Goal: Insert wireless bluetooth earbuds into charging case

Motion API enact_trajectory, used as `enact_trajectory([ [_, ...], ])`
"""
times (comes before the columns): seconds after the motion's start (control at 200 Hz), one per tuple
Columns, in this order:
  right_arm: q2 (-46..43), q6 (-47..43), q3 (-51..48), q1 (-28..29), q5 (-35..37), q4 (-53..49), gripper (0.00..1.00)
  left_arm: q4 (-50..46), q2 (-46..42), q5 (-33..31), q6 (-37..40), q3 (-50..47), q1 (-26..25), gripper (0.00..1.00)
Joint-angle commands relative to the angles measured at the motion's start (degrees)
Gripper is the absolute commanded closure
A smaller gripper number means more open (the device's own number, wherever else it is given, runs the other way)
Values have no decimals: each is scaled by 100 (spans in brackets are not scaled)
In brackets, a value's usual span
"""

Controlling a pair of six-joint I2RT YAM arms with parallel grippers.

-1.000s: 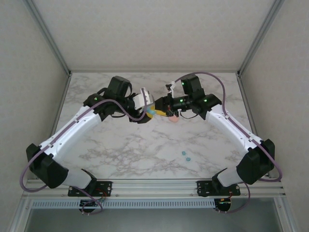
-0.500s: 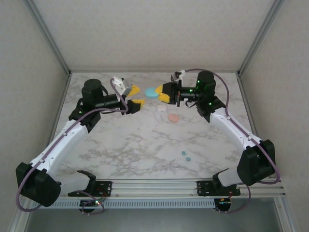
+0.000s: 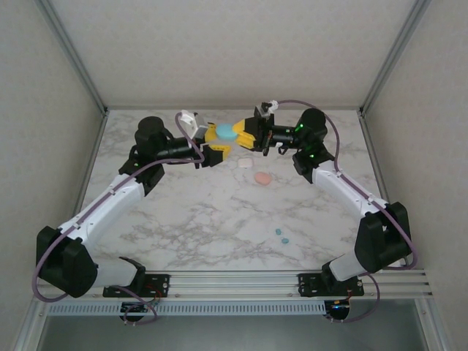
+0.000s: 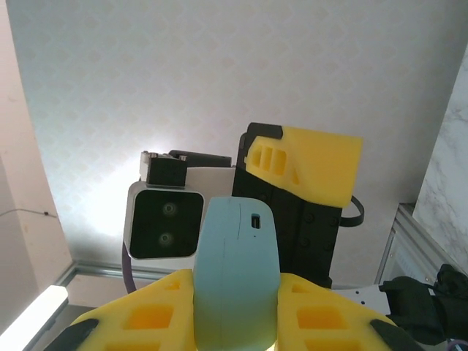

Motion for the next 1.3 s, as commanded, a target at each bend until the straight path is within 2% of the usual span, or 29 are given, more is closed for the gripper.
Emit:
enact_trajectory([
  [0.0, 36, 214, -104, 40, -130, 516, 82, 421, -4, 231, -175, 257, -61, 40],
  [0.335, 106, 356, -179, 44, -123, 810, 82, 613, -94, 283, -386, 264, -71, 41],
  [0.581, 210, 739, -249, 39, -43, 1306, 81, 504, -23, 363, -309, 317, -95, 51],
  [0.941, 189, 776, -399, 51, 155, 1237, 78, 58, 3, 177, 46, 415, -165, 70],
  [1.051, -79, -102, -380, 43, 254, 21, 66, -547, 29, 135, 416, 565, -193, 77],
  [1.071, -184, -535, -285, 39, 261, -667, 63, -639, 30, 119, 473, 583, -193, 77],
  [1.146, -404, -1672, 19, 32, 352, -2134, 53, -958, 21, 74, 655, 607, -193, 80],
  [1.196, -573, -2776, 416, 12, 599, -3677, 49, -1197, 11, 64, 793, 624, -193, 80],
  [1.291, -794, -4244, 1018, 6, 1118, -5465, 41, -1765, 13, 55, 1113, 675, -210, 80],
])
